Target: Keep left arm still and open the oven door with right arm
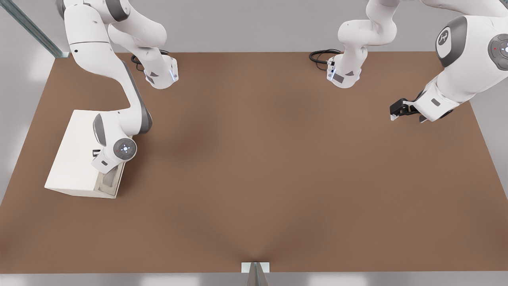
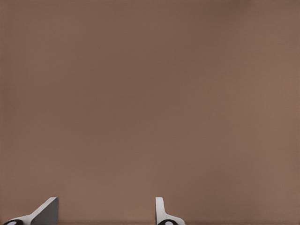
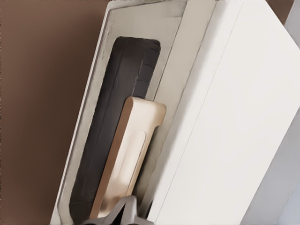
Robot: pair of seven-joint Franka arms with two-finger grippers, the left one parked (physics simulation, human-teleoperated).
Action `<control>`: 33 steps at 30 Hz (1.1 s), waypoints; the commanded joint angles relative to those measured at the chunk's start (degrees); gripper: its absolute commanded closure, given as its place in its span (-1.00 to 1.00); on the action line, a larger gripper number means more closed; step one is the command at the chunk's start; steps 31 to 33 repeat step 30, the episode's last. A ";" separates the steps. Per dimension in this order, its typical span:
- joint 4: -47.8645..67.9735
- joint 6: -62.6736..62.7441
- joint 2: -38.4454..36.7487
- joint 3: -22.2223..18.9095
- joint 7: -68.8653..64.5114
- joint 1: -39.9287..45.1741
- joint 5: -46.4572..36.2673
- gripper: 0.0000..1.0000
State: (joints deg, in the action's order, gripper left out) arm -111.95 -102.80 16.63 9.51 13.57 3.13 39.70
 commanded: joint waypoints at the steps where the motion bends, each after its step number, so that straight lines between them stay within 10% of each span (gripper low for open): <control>1: 0.50 0.05 -0.02 0.33 2.34 -0.58 -0.32 0.57; 9: 28.18 19.30 10.78 0.33 -7.77 -6.91 -12.97 0.57; 11: 31.26 17.63 9.30 0.07 -16.38 1.61 -30.63 -1.00; 16: 24.50 18.51 -7.58 0.07 -16.74 2.32 -37.06 -1.00; 33: 24.41 19.04 -7.93 -0.90 -16.65 2.94 -37.06 -1.00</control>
